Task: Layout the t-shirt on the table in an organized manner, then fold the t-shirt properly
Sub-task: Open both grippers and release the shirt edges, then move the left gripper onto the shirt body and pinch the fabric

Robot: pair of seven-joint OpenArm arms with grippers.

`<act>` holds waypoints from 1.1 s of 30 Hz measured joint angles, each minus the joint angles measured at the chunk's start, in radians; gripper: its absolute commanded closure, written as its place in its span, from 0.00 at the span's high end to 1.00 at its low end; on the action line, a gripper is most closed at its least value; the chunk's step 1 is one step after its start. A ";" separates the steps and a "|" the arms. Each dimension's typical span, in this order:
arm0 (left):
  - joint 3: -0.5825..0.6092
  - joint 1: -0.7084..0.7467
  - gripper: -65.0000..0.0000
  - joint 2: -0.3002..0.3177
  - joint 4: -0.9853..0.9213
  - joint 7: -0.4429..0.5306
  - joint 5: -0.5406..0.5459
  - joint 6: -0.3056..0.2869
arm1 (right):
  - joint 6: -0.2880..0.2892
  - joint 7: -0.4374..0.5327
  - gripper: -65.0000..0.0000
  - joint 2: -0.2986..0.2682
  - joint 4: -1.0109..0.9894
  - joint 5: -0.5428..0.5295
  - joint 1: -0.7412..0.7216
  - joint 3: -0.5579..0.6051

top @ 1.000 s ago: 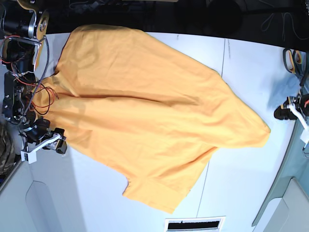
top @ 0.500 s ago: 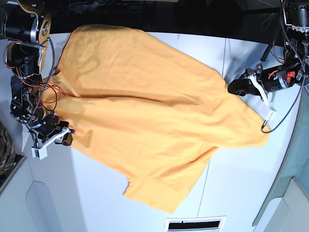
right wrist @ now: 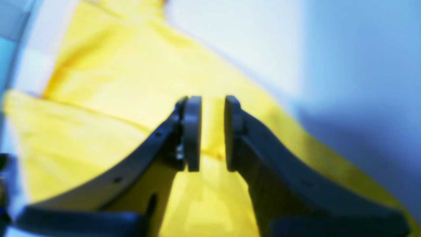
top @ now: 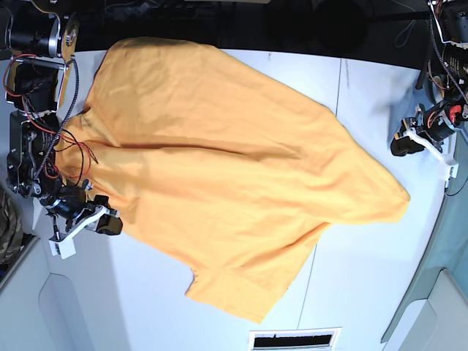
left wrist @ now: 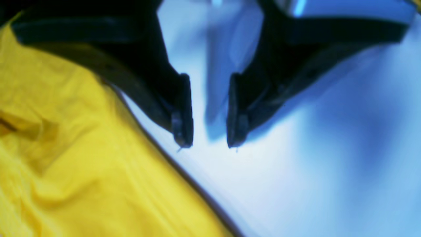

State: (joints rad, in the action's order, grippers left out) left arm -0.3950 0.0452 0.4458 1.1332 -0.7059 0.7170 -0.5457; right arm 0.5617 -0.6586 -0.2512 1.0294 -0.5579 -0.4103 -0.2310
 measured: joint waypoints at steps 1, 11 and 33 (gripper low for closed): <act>0.001 -0.023 0.41 -0.010 -0.029 0.004 0.002 0.000 | 0.006 -0.011 0.31 0.000 0.002 -0.018 -0.001 0.001; 0.000 -0.163 0.49 -0.041 -0.196 0.042 0.009 -0.005 | 0.003 -0.024 0.39 0.037 0.002 -0.019 0.067 0.001; 0.398 -0.282 0.00 -0.148 0.112 -0.011 -0.182 -0.042 | 0.003 -0.022 0.39 0.041 0.002 -0.008 0.084 0.002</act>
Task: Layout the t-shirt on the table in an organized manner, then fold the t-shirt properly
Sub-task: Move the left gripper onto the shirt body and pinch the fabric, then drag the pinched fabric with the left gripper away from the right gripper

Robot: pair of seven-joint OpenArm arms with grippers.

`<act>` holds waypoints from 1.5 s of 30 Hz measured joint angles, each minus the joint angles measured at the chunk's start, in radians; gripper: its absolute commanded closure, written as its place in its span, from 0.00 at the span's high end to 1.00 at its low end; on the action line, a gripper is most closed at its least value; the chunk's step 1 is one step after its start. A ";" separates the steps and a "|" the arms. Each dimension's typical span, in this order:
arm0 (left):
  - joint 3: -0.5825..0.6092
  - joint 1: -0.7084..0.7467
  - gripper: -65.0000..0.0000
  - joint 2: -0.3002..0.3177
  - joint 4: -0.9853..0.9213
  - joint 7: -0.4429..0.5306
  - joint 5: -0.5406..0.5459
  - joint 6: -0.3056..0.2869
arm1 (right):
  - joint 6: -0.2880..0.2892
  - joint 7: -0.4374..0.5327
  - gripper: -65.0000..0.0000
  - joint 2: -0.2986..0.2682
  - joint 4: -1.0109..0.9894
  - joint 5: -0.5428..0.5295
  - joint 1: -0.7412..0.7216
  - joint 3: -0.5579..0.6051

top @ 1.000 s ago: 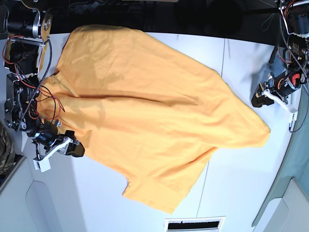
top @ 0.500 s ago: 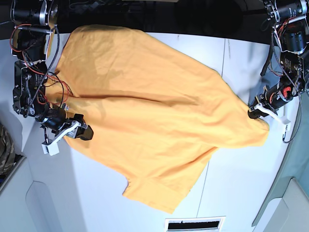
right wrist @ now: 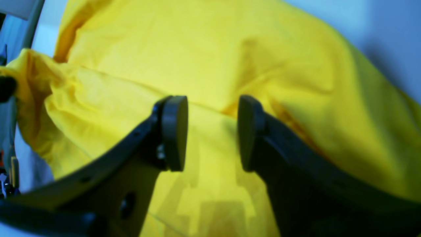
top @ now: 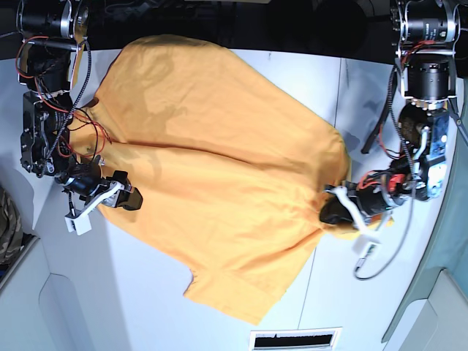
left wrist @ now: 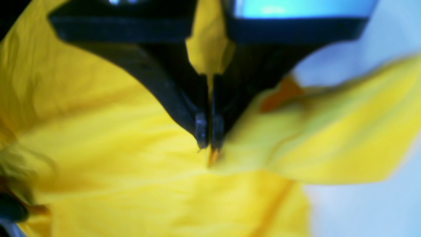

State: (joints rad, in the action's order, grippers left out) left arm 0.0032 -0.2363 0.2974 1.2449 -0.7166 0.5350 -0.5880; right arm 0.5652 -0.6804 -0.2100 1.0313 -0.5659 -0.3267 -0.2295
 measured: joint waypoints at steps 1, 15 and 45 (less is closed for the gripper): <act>0.051 -0.005 0.00 -0.021 0.000 -0.001 -0.018 -0.002 | 0.000 0.000 0.39 0.000 0.000 0.000 0.000 0.000; 0.200 -0.002 0.43 -0.101 0.012 -0.020 -0.010 0.034 | 0.000 -0.002 0.39 0.000 0.000 0.045 0.000 0.000; -0.150 0.120 0.51 0.003 -0.059 -0.024 0.158 -0.091 | 0.000 0.014 0.39 0.000 0.000 0.043 0.005 0.000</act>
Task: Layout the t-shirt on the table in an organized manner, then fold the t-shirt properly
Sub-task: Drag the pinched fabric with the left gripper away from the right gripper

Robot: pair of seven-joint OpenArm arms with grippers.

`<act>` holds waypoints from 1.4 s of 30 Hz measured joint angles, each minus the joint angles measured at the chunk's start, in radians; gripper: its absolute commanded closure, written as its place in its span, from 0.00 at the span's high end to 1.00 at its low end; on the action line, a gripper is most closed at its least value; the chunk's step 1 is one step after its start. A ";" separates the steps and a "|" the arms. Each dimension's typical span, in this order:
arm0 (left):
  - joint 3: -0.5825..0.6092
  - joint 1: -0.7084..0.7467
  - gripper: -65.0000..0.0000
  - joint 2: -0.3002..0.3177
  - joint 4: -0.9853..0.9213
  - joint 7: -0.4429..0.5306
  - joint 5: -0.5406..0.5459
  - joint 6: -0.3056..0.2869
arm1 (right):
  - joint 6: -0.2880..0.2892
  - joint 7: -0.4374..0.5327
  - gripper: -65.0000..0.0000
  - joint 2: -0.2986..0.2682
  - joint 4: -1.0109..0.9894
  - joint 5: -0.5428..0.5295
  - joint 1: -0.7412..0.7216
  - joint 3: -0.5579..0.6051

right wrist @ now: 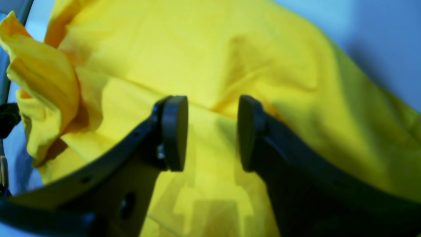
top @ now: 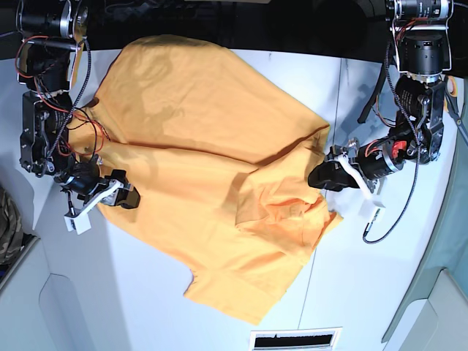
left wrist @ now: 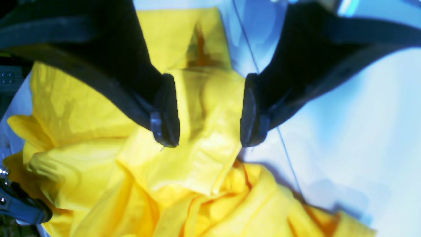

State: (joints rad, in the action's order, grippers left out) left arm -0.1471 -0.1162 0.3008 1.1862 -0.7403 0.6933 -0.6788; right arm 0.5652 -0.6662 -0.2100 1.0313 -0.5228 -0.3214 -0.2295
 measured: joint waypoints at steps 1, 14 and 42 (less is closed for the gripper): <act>0.000 0.000 0.51 -0.002 0.000 0.001 -0.001 0.000 | 0.000 0.000 0.39 0.000 0.000 -0.001 0.004 0.000; 0.000 0.000 0.51 -0.008 0.000 0.087 -0.074 0.001 | 0.000 0.015 0.39 0.000 0.000 0.000 0.036 0.000; -0.147 -0.009 0.00 0.047 0.116 -0.205 0.226 -0.007 | 0.000 0.015 0.39 0.003 0.000 -0.001 0.042 0.000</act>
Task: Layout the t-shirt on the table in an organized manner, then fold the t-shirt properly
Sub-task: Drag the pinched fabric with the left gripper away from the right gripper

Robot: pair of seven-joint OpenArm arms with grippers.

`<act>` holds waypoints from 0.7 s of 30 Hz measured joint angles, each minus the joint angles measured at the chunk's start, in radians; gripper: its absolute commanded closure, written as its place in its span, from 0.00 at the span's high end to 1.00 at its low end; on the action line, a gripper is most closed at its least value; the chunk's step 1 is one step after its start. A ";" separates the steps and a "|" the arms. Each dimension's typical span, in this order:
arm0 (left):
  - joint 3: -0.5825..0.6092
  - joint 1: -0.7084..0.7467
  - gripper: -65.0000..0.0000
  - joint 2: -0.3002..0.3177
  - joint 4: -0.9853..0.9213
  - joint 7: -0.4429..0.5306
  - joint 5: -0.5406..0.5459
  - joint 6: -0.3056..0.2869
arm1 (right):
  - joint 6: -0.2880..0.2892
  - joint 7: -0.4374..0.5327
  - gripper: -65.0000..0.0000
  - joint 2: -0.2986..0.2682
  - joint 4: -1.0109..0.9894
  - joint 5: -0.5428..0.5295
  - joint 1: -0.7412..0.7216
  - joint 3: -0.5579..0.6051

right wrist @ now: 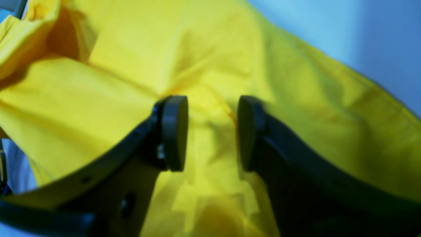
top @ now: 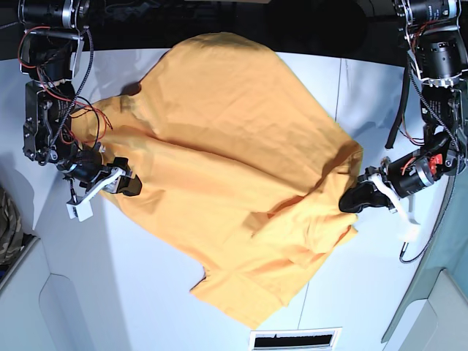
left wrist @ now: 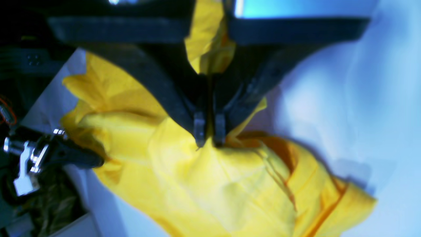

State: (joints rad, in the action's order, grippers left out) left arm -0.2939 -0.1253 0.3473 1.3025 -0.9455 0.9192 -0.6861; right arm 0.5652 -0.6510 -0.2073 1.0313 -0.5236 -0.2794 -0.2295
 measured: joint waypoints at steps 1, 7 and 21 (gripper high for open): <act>0.000 0.001 0.00 0.002 0.000 -0.001 -0.002 0.000 | 0.000 0.000 0.39 0.000 0.000 0.000 0.000 0.000; 0.005 0.029 0.21 -0.004 0.000 0.003 -0.001 0.000 | 0.000 0.003 0.39 0.021 0.000 0.000 0.000 0.000; 0.005 0.060 0.21 -0.012 0.000 0.048 -0.039 0.000 | 0.000 0.003 0.39 0.064 0.000 0.001 0.000 0.000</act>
State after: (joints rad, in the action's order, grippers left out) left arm -0.2890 -0.0658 0.3351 1.3025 -0.8970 0.8803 -0.6861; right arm 0.5652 -0.6476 -0.1429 1.0313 -0.5228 -0.2794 -0.2295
